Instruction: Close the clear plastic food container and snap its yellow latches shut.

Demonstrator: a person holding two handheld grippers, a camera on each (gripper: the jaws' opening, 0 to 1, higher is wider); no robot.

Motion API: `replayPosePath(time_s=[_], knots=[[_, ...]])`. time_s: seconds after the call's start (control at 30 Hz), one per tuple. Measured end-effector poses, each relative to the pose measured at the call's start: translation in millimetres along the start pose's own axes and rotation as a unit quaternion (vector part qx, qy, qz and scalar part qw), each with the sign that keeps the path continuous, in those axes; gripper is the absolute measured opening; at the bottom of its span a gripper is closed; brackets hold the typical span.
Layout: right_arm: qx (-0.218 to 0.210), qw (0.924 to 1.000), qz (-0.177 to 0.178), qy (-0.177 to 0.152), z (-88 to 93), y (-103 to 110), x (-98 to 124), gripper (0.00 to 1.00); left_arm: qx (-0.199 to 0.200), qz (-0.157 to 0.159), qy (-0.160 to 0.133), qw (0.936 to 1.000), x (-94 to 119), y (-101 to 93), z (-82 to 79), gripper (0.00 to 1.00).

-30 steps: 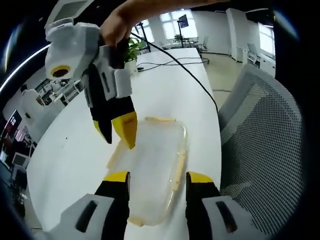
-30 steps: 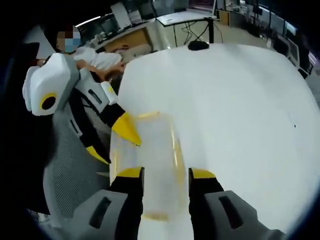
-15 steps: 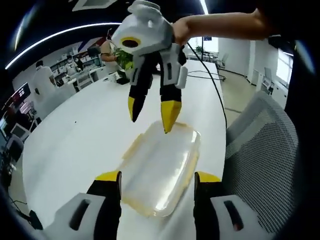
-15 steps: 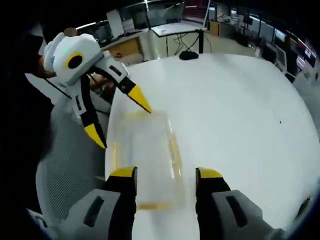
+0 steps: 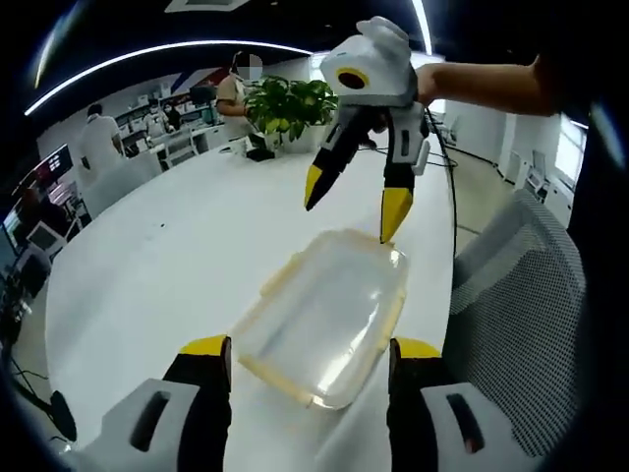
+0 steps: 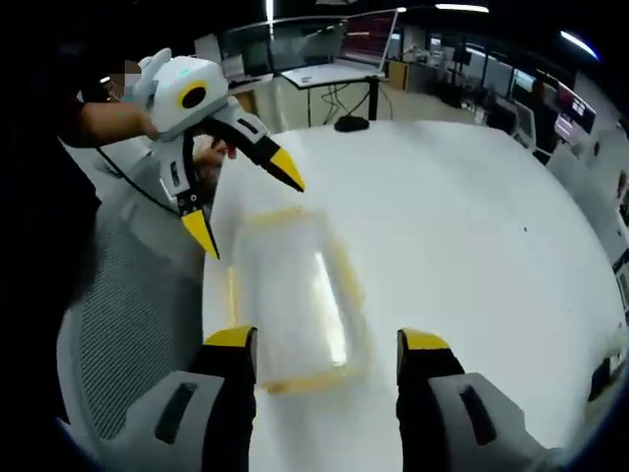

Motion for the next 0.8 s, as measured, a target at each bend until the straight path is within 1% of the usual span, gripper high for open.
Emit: replayPosePath(time_s=[0.07,0.2,0.33,0.43,0.8], knots=[[-0.003,1.0,0.003,-0.003,2.7,2.1,1.7,0.54,0.001,-0.004,0.0,1.0,1.0,-0.1,2.2,0.6],[-0.016,0.9998,0.011,-0.006,13.7,10.3,5.7,0.54,0.005,-0.009,-0.002,0.9999,2.9,-0.5,7.1,0.6],[-0.028,0.9994,0.017,-0.007,20.1,15.4,6.9,0.54,0.008,-0.008,-0.004,0.9999,3.6,-1.8,9.8,0.6],[-0.036,0.9989,0.029,-0.011,24.7,17.9,7.6,0.54,0.007,-0.009,-0.002,0.9999,3.1,-2.8,12.0,0.59],[-0.061,0.9961,0.059,-0.026,41.2,33.6,4.0,0.55,0.012,-0.019,-0.001,0.9997,-2.8,-6.9,20.3,0.56]])
Point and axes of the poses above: the point that each gripper's makers call its tool centre point, and the gripper's own axes: x roughly backward along the fingers, y roughly to its left, z roughly out of its underside, the point moved 7 cm from there along x, roughly backward along the fingers, and after that the axes turned 15 degrees about z, right-handed, at the moved point
